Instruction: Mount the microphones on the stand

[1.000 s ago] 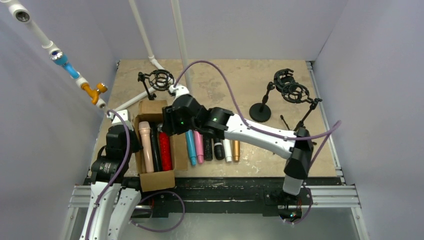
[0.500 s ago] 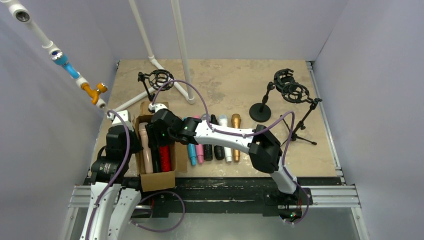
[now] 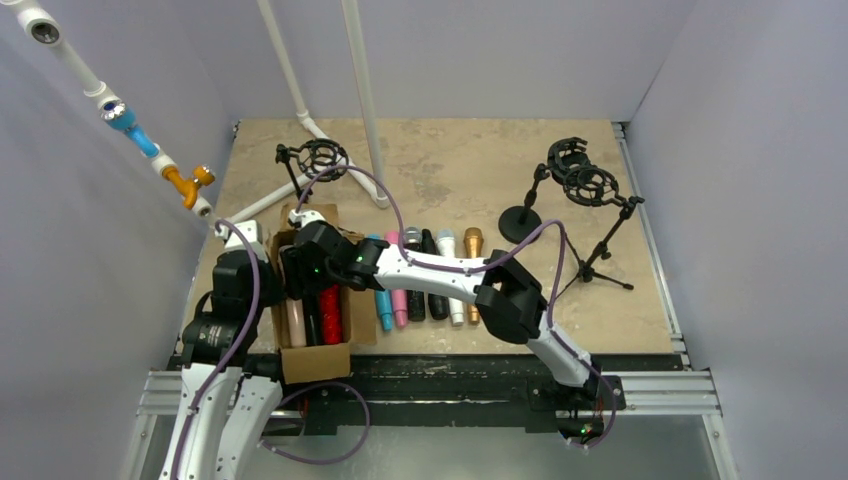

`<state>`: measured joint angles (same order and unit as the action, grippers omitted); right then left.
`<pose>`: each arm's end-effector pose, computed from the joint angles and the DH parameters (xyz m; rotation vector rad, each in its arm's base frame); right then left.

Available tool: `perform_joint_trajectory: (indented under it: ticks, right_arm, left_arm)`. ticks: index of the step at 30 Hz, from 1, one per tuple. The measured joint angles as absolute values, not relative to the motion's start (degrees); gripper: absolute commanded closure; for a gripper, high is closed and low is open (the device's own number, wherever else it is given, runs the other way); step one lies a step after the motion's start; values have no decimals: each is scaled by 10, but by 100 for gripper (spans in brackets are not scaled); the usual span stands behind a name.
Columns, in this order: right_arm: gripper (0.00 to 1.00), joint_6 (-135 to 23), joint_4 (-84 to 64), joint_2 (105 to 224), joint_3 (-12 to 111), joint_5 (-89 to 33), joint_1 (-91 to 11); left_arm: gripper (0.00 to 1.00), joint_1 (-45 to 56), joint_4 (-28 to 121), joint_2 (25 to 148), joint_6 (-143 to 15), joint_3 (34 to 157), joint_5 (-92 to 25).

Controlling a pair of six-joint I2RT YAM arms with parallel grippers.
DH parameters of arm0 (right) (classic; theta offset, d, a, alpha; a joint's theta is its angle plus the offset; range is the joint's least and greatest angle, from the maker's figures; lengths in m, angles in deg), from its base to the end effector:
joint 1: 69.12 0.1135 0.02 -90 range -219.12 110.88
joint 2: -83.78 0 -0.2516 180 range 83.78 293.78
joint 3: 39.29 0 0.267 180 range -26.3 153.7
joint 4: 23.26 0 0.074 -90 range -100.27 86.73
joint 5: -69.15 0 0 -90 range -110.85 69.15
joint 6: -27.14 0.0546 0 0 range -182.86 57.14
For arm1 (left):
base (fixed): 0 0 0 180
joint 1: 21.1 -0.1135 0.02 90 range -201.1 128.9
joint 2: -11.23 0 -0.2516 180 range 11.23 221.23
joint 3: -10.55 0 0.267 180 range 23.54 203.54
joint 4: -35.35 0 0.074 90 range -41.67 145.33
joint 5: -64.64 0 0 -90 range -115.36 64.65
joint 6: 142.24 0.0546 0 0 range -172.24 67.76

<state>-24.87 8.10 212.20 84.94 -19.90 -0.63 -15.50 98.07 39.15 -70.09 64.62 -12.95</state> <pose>0.2015 0.5088 0.2163 -0.6174 2.3032 0.9710 0.1401 -0.0019 0.2731 -0.3526 2.1633 0.0092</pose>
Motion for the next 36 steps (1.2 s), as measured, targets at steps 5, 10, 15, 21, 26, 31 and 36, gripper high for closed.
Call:
perform_joint_trajectory:
  ticks: [5,10,15,21,26,31,36]
  right_arm:
    - [35,-247,81,2139,861,-193,-5]
    - [37,-246,80,2162,885,-184,-4]
    - [47,-242,67,2167,889,-176,-1]
    - [73,-236,30,2163,876,-174,-1]
    - [91,-232,6,2139,838,-180,-3]
    - [97,-234,3,2103,801,-180,-3]
    - [99,-236,9,2057,782,-188,-3]
  left_arm:
    - [100,-155,981,399,-701,646,-130]
    - [100,-156,982,402,-700,646,-130]
    - [100,-158,984,402,-700,646,-130]
    - [100,-159,984,392,-702,646,-135]
    - [100,-159,991,384,-701,645,-136]
    - [100,-158,987,385,-700,645,-144]
    - [100,-158,986,387,-693,645,-145]
